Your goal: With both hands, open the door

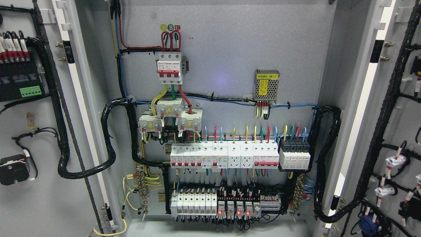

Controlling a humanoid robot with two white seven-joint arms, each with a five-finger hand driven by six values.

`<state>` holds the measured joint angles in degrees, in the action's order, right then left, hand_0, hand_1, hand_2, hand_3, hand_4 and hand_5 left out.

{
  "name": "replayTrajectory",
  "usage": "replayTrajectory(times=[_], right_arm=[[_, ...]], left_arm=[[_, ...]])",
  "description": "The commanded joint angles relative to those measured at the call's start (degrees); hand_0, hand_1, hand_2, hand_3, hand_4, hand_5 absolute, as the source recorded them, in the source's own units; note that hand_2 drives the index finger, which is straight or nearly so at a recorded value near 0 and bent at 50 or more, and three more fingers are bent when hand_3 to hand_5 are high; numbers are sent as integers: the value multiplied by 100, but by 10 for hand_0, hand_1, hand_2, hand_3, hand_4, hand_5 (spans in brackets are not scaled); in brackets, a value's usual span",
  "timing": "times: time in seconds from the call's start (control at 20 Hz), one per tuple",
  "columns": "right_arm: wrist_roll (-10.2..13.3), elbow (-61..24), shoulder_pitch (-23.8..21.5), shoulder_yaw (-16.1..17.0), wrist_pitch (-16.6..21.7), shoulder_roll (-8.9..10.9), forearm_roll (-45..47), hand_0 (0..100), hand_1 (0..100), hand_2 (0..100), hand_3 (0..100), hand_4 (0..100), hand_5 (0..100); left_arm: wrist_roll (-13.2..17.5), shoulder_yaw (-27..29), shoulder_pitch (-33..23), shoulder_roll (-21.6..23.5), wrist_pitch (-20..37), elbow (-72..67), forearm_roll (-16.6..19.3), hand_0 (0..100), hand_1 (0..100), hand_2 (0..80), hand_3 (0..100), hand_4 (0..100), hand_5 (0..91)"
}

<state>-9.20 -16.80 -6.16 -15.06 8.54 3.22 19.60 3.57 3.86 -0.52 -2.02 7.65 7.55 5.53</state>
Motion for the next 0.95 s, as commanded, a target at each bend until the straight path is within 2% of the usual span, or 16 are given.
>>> replayTrajectory(times=[0.0, 0.1, 0.25, 0.5, 0.9], right_arm=[[208, 1381, 150, -76, -335, -251, -431, 0, 0, 0, 0, 0, 0], [200, 1389, 159, -76, -397, -251, -431, 0, 0, 0, 0, 0, 0], [191, 1381, 299, -59, -791, -251, -422, 0, 0, 0, 0, 0, 0], [191, 1372, 405, 266, -845, -251, -413, 0, 0, 0, 0, 0, 0], [138, 1389, 440, 346, -837, -295, -431, 0, 0, 0, 0, 0, 0]], left_arm=[[21, 352, 140, -396, -684, -1486, -96, 0, 0, 0, 0, 0, 0], [126, 361, 114, -387, -773, -1319, -88, 0, 0, 0, 0, 0, 0], [188, 387, 96, -369, -773, -1230, -114, 0, 0, 0, 0, 0, 0], [118, 502, 87, -361, -730, -1230, -140, 0, 0, 0, 0, 0, 0], [153, 431, 149, -378, -633, -1177, -114, 0, 0, 0, 0, 0, 0]])
